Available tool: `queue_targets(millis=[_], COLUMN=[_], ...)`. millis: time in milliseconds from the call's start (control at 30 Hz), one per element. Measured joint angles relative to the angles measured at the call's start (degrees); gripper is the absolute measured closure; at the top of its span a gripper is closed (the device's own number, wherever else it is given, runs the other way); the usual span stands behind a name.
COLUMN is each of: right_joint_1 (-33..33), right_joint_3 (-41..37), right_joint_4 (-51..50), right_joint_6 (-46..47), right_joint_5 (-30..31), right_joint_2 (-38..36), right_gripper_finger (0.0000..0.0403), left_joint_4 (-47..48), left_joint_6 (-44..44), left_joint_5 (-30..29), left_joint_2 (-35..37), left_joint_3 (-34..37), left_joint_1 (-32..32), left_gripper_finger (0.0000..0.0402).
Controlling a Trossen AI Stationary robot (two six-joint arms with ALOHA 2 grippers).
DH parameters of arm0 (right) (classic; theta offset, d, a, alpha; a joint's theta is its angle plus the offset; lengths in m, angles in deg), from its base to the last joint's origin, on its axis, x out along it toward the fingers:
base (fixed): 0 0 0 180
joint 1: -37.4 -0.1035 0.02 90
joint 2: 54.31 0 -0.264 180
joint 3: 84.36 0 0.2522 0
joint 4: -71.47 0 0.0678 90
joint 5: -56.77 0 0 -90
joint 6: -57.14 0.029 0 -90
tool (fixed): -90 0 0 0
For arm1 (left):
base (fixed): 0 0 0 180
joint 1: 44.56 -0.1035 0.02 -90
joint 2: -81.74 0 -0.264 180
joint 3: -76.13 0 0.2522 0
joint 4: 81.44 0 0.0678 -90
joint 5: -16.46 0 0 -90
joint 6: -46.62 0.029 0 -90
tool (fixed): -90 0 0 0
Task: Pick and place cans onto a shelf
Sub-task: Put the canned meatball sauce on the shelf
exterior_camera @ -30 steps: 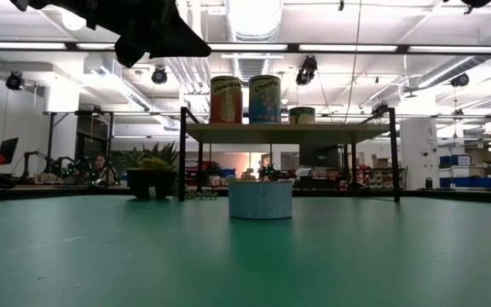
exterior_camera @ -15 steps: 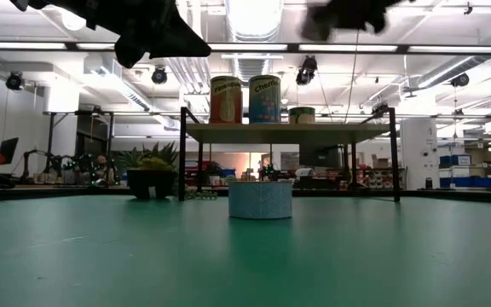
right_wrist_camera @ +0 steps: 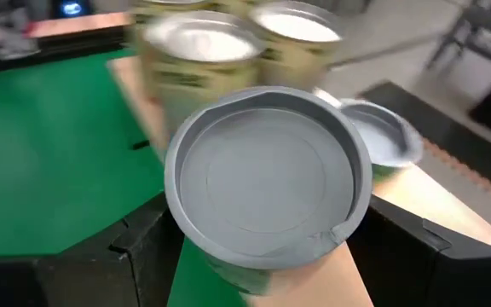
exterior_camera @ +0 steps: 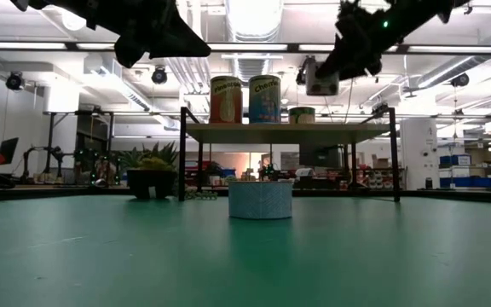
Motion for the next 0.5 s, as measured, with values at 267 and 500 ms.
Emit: queue_targets(millis=[267,500], right_joint_1=[7.7,7.7], right_joint_3=[-3.3,-3.4], right_joint_4=[3.8,4.3], right_joint_6=[1.5,2.0], right_joint_5=[-11.6,-11.5], right_joint_2=[0.0,0.8], right_gripper_finger=[0.0131,0.0131], left_joint_4=[0.0,-0.1], left_joint_6=[0.0,0.0], left_joint_5=[0.0,0.0], left_joint_2=[0.0,0.0], left_joint_3=[0.0,0.0], left_joint_1=[0.0,0.0], left_gripper_finger=[0.0402,0.0402])
